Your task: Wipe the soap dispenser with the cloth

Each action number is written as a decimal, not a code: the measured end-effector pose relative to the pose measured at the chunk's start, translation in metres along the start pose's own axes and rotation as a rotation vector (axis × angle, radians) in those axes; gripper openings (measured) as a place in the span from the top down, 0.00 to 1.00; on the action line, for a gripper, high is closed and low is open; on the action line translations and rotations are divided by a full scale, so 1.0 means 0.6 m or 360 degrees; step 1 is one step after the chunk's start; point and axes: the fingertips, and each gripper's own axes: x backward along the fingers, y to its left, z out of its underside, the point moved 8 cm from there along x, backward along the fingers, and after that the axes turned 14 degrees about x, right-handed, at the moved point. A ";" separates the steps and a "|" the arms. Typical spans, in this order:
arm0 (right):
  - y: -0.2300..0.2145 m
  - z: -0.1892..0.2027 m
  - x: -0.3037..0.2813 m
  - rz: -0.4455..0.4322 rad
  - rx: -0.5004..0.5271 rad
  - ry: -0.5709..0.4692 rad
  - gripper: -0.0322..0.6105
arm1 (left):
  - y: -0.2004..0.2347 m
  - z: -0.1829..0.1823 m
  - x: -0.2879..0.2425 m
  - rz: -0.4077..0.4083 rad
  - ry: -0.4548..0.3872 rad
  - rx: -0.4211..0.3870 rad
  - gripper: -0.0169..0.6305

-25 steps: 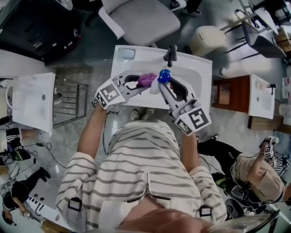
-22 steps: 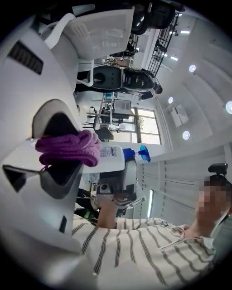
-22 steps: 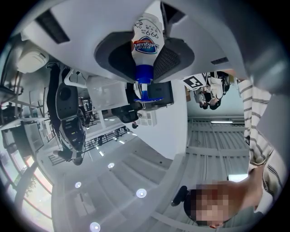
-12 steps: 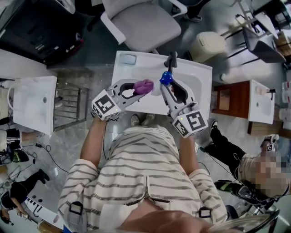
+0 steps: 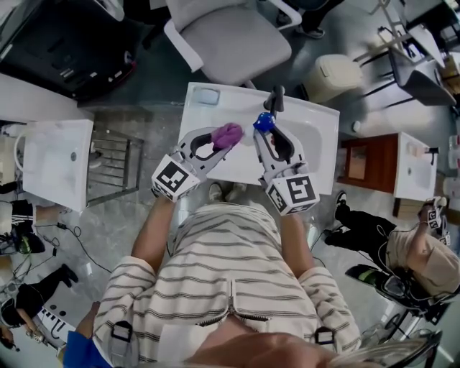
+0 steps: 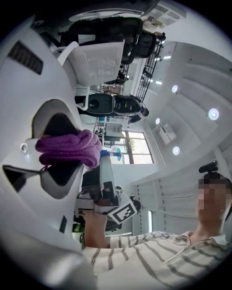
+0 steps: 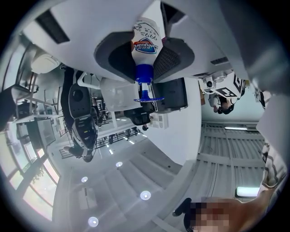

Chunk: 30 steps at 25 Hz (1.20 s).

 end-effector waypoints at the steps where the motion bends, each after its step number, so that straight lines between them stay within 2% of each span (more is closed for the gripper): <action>1: 0.001 0.003 -0.004 0.0006 0.0007 0.0004 0.74 | 0.001 0.001 -0.001 -0.0047 -0.0017 0.0020 0.77; 10: -0.001 0.041 -0.059 0.0020 0.0020 0.0029 0.74 | 0.032 0.020 -0.014 -0.0386 -0.0090 0.0193 0.77; 18: -0.016 0.085 -0.117 0.0065 0.0002 0.0047 0.74 | 0.066 0.044 -0.022 -0.0674 -0.0087 0.0215 0.77; 23: -0.035 0.131 -0.163 0.0157 -0.0005 0.0112 0.74 | 0.085 0.065 -0.028 -0.0783 -0.0060 0.0228 0.77; 30: -0.053 0.204 -0.241 0.0224 0.0022 0.0192 0.74 | 0.112 0.093 -0.039 -0.0845 -0.0012 0.0250 0.77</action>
